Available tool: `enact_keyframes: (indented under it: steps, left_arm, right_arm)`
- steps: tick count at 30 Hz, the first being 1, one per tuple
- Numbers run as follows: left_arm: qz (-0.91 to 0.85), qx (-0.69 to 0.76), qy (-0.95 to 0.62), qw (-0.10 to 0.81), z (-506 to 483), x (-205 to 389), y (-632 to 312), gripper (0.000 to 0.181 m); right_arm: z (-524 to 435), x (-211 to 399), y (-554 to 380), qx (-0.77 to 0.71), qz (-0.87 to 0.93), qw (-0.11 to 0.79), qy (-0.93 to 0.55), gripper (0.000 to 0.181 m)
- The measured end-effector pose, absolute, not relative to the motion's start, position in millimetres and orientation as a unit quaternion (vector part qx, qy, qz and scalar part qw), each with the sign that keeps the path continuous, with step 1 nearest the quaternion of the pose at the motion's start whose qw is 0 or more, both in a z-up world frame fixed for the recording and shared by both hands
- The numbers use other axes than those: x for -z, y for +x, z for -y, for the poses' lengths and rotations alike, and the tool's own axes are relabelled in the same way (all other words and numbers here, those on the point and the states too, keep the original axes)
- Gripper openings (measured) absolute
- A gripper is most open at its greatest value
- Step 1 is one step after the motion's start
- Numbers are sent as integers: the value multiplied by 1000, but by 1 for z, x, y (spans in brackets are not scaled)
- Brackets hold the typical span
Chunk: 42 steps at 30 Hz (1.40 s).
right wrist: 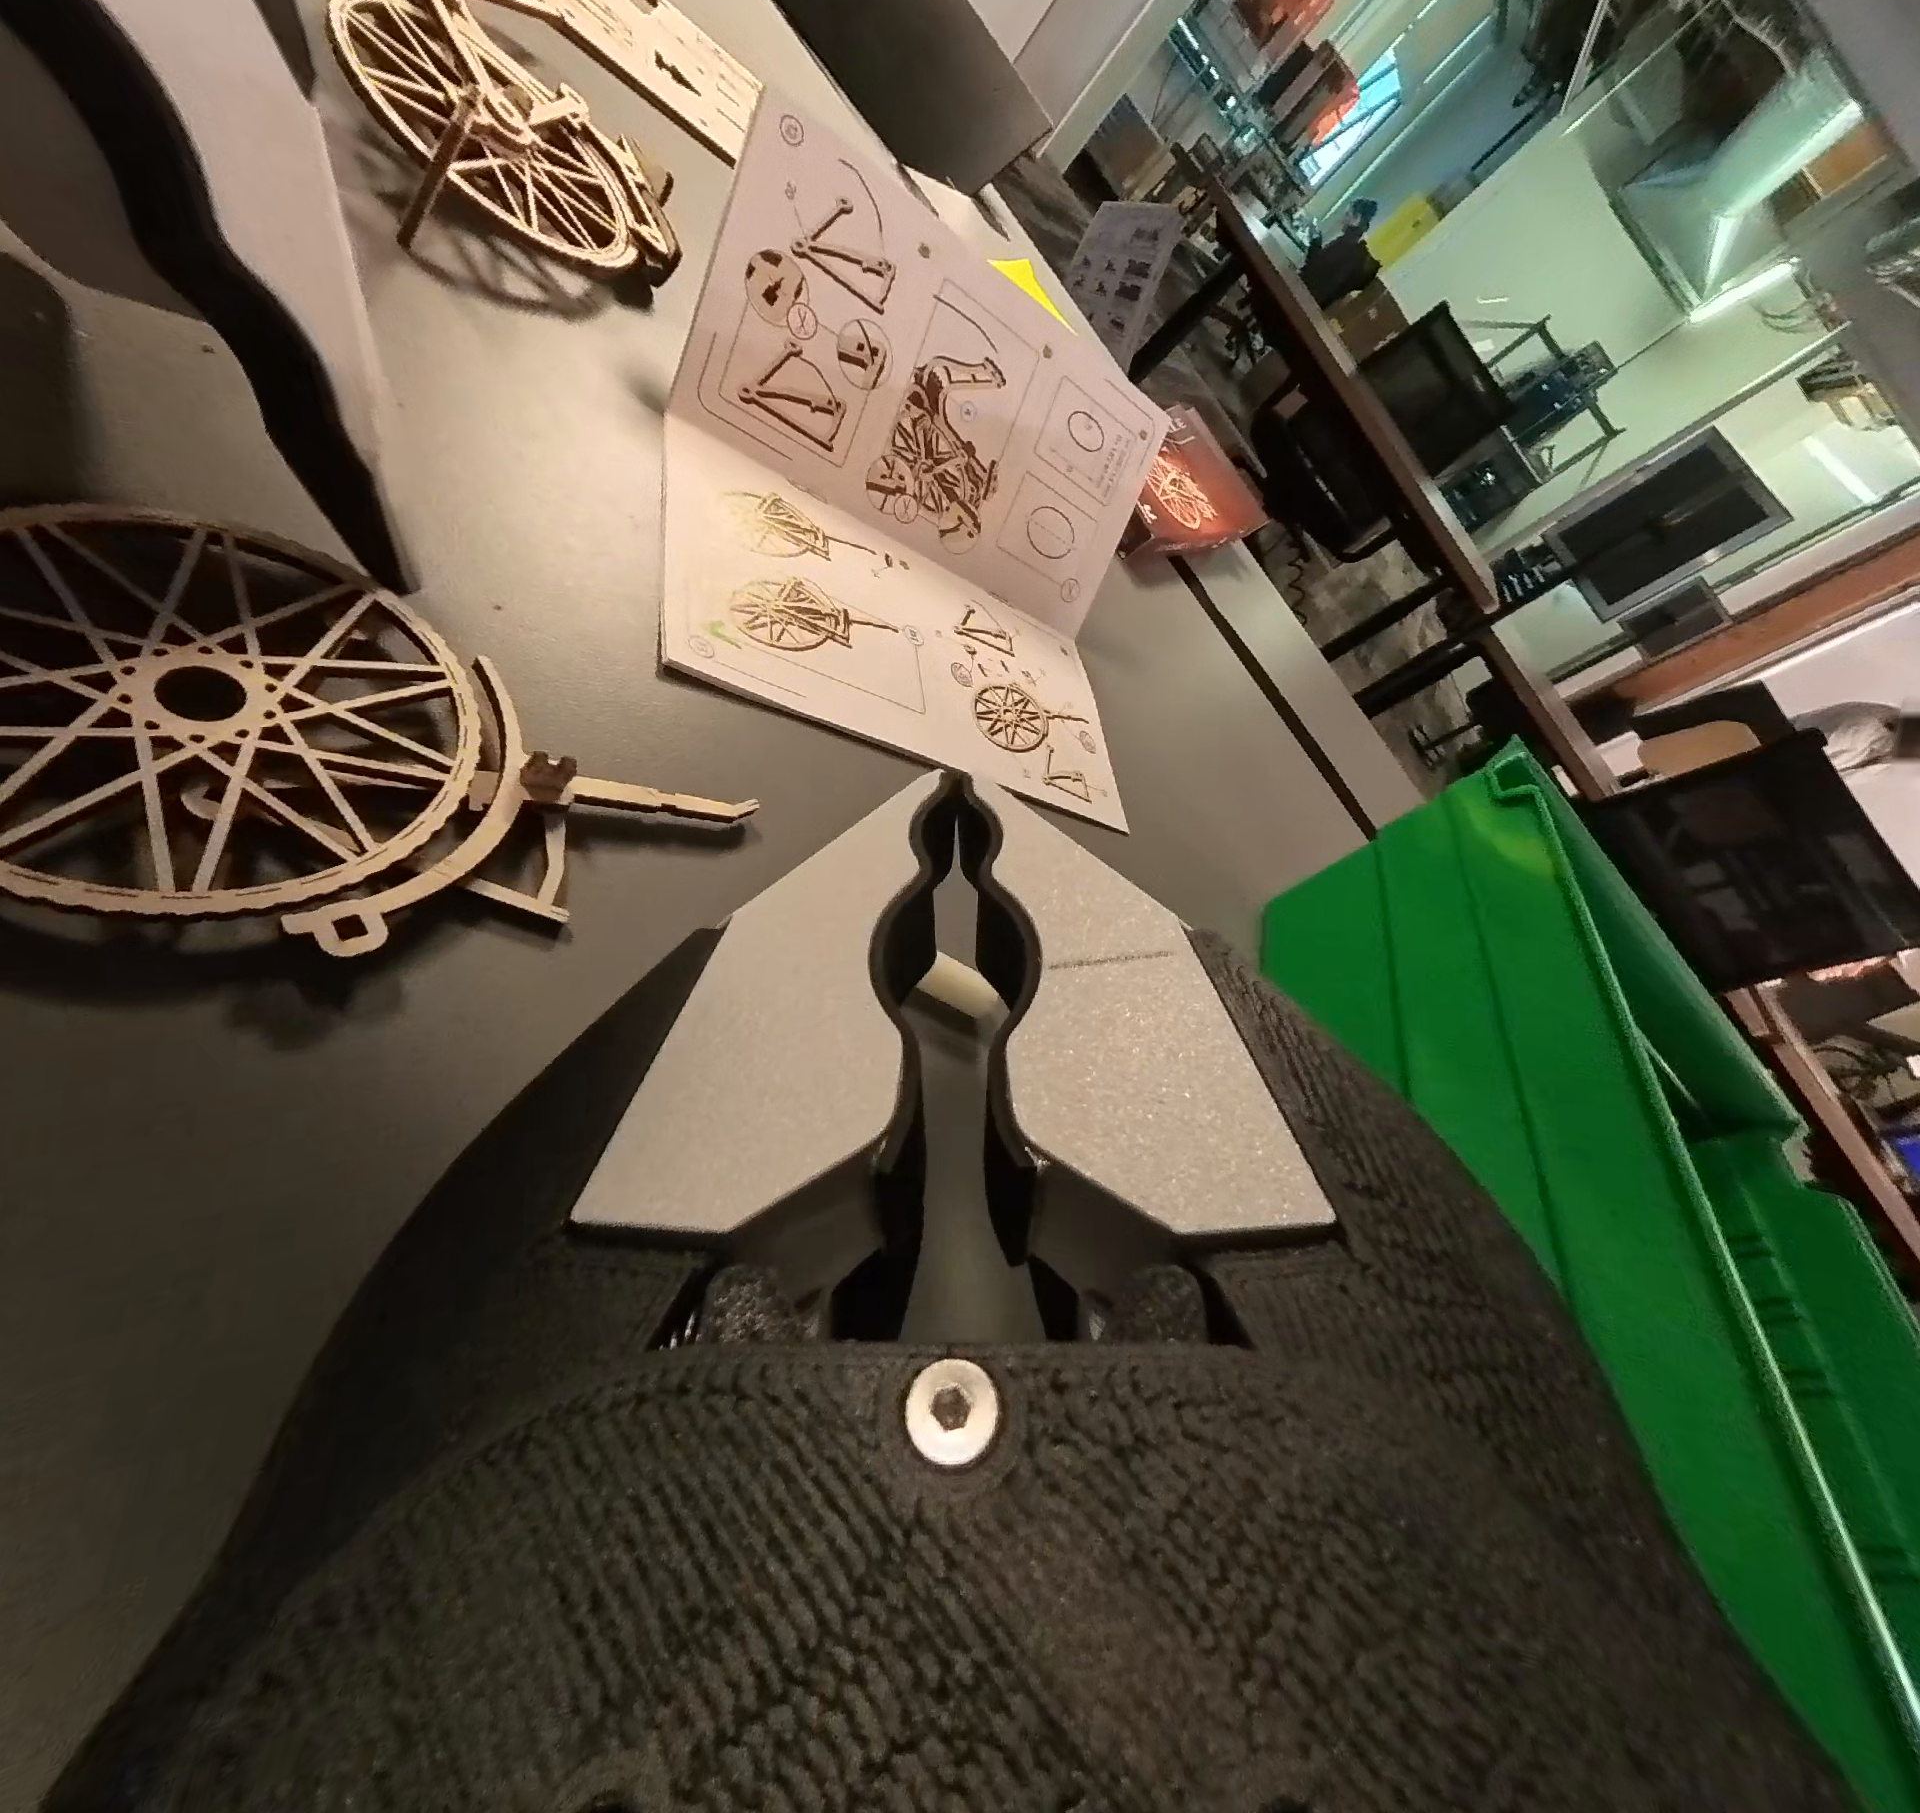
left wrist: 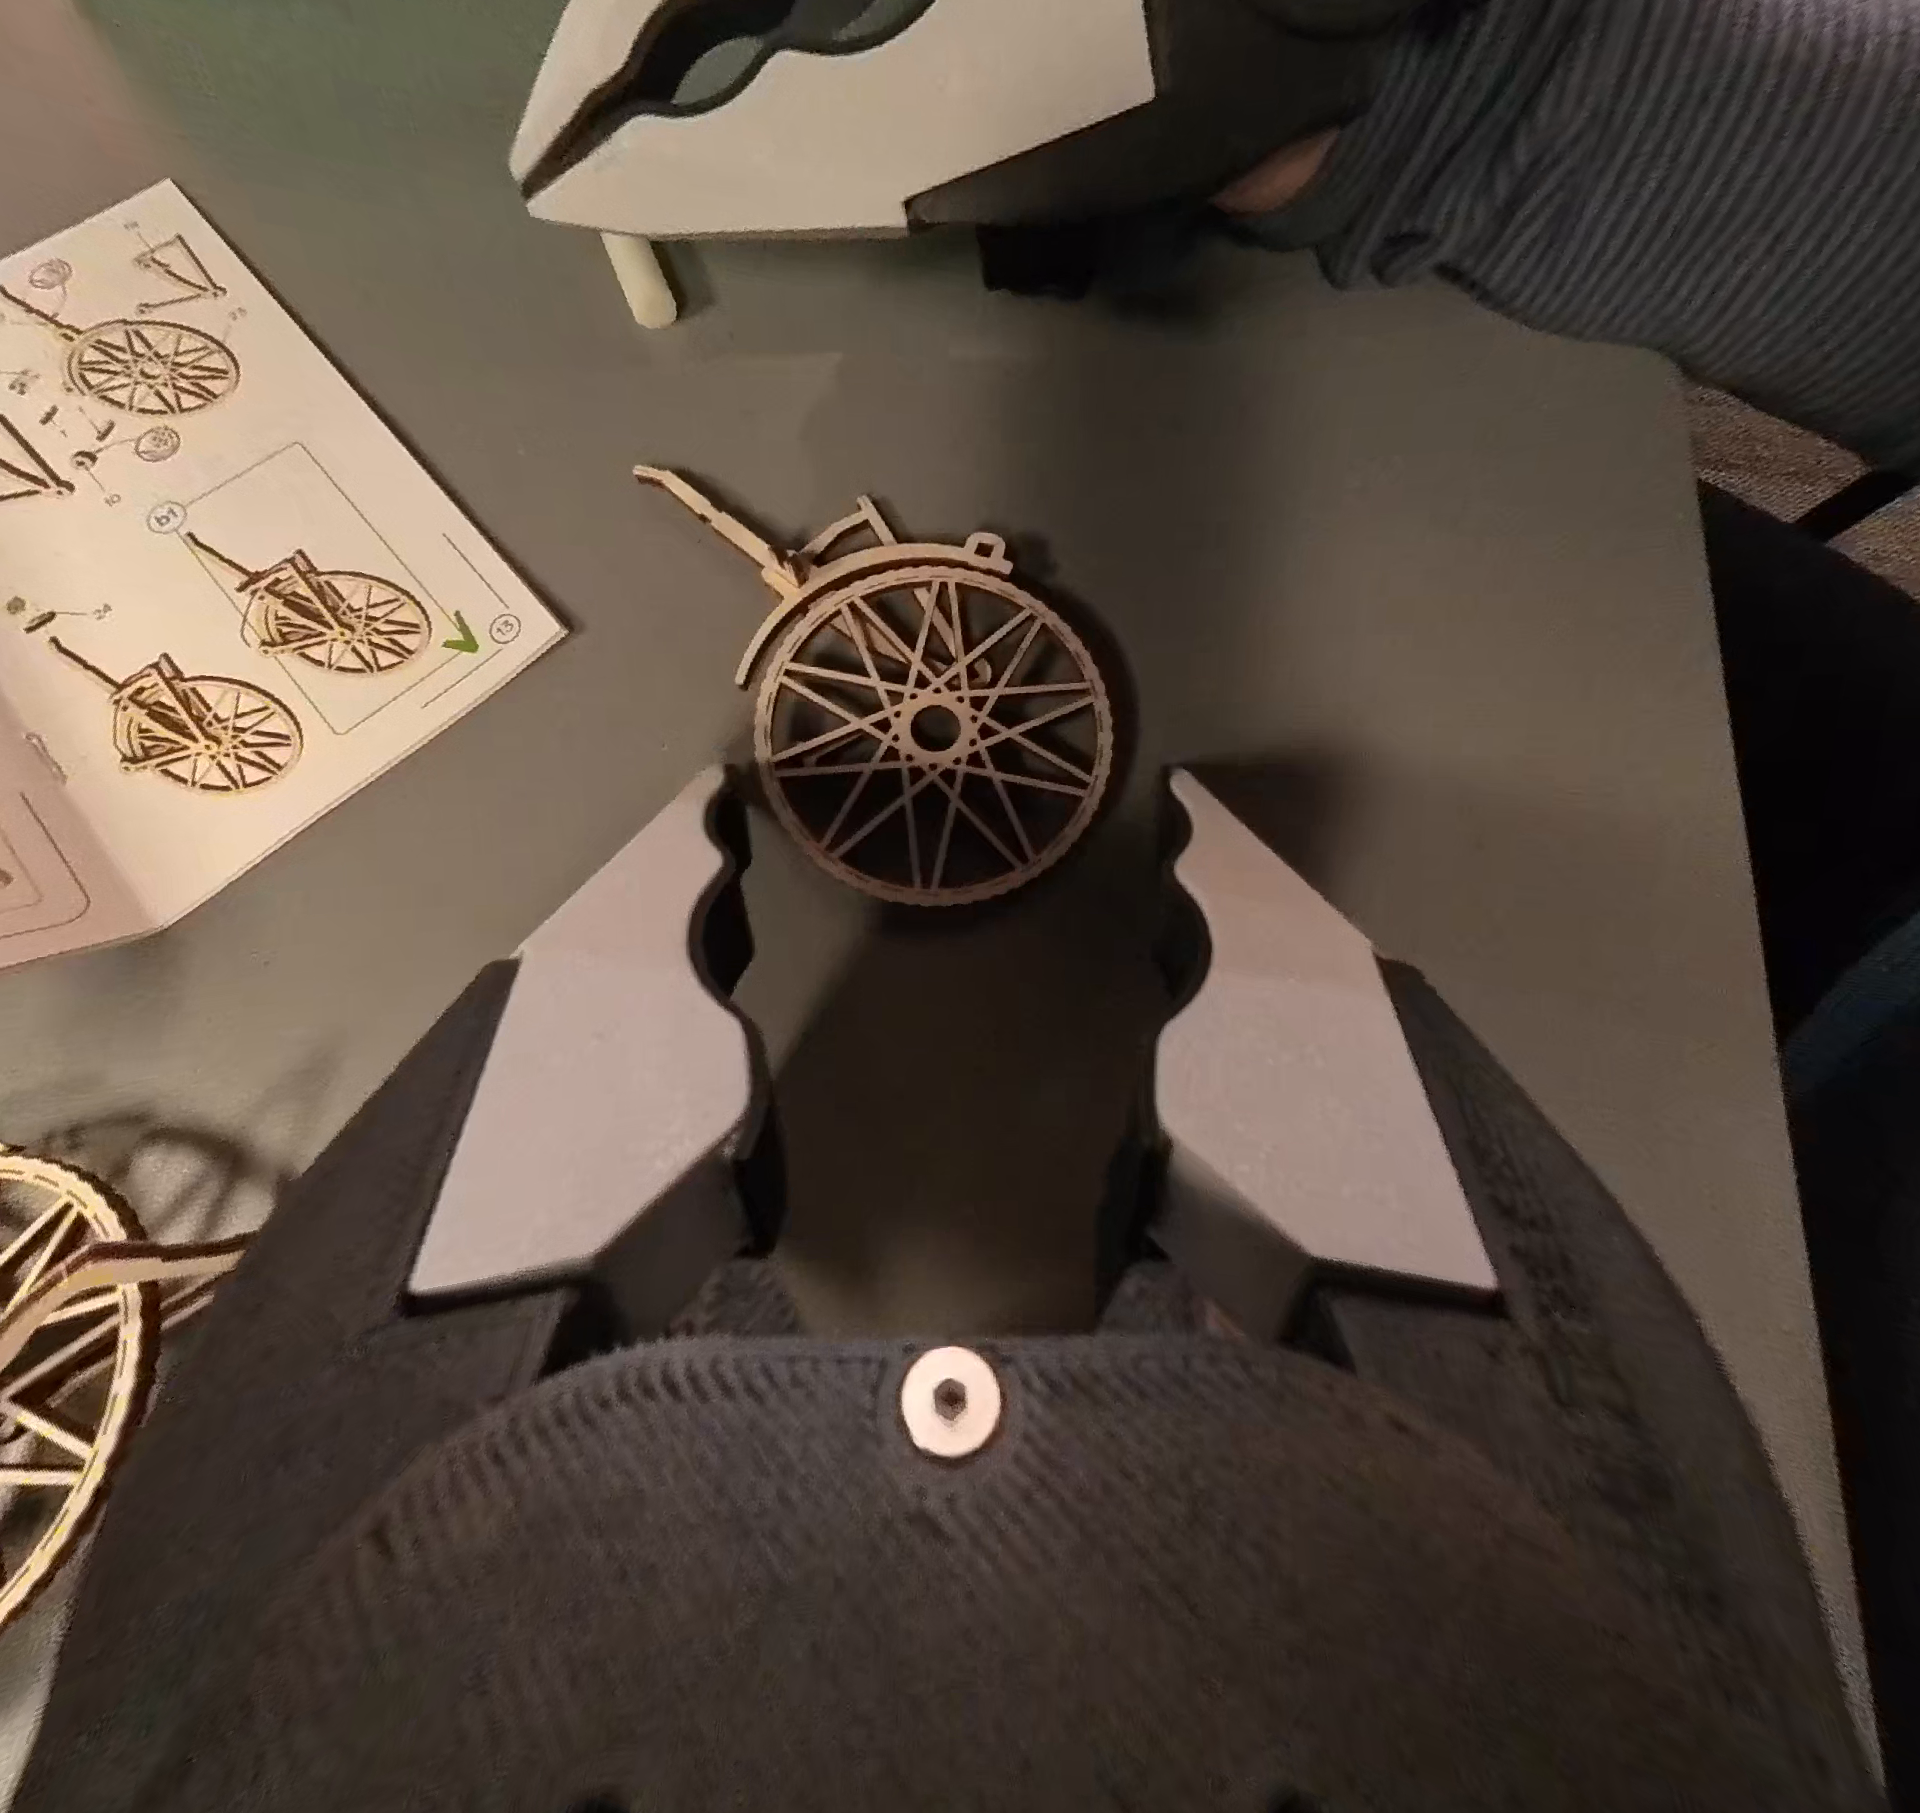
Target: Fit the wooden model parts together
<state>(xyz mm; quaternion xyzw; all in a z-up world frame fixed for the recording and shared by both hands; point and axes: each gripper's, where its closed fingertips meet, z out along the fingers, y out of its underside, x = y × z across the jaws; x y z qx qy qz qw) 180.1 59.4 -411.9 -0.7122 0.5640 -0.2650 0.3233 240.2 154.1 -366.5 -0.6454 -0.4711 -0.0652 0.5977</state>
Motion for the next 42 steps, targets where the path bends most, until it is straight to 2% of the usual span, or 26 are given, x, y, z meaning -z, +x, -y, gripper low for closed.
enact_keyframes:
  steps: [18, 39, 42]
  left_arm:
    - [-564, 254, -711, 336, -59, 410, 168, 83]
    - [-556, 217, -708, 377, -81, 406, 152, 72]
    - [-568, 231, -700, 366, -75, 407, 154, 78]
  right_arm:
    - [-153, 361, 242, 49, 477, 612, -629, 0]
    - [-154, 366, 241, 55, 487, 600, -632, 0]
    - [-152, 366, 240, 46, 488, 600, -632, 0]
